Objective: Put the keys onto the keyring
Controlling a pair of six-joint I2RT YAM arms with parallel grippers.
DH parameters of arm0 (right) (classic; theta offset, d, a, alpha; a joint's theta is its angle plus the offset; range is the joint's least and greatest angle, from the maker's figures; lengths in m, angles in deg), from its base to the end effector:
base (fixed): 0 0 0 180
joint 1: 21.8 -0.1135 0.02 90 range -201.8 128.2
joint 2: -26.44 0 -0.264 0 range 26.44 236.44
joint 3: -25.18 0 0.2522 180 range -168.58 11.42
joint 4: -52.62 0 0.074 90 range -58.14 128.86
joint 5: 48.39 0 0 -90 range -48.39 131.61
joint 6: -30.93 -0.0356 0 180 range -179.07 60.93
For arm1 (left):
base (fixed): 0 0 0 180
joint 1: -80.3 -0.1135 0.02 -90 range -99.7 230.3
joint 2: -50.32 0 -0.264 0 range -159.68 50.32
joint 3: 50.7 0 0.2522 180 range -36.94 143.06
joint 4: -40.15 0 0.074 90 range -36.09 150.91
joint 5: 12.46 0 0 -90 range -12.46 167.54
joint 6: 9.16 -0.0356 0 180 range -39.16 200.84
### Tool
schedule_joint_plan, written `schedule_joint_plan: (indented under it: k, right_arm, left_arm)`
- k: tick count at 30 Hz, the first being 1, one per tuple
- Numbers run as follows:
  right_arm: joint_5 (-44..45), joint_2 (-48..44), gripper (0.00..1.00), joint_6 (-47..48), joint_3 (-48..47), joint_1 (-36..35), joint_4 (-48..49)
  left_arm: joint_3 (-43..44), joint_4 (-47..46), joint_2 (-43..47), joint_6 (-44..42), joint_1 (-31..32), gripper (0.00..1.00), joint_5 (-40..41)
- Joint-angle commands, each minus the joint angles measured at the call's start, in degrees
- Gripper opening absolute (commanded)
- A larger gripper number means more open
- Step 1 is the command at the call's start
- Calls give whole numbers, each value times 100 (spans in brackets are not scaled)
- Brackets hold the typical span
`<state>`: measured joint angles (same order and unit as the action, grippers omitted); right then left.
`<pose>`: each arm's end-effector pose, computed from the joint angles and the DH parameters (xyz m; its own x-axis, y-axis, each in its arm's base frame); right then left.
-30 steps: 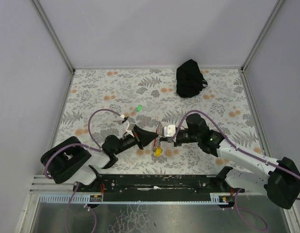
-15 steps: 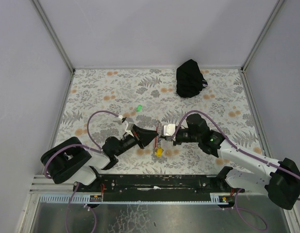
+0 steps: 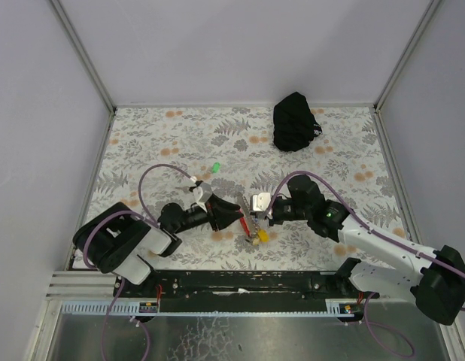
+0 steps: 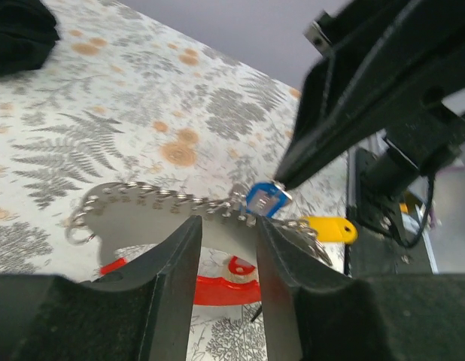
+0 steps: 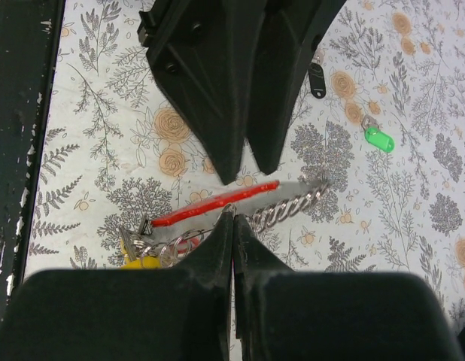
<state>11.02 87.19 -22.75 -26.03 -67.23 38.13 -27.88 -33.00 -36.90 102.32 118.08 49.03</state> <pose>0.1522 0.1803 0.2594 0.3262 -0.3954 -0.8586 -0.9262 0.0481 -0.3740 0.1636 -0.1483 0.1658 -0.2218 -0.2352 -0.9463 0.8919 0.3432 -0.2943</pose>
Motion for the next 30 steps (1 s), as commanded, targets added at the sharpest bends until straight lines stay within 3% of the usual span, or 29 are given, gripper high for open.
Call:
schedule_joint_plan:
  k: [1, 18, 30]
  right_arm:
    - [-89, -38, 0, 170, -384, -62, 9]
    - [-395, 56, 0, 185, -460, -62, -126]
    - [-495, 59, 0, 178, -456, -62, -144]
  left_arm:
    - [240, -441, -223, -600, -82, 35, -1355]
    - [771, 81, -520, -1509, -69, 39, -2195]
    - [953, 259, -744, -1540, -65, 29, -2312]
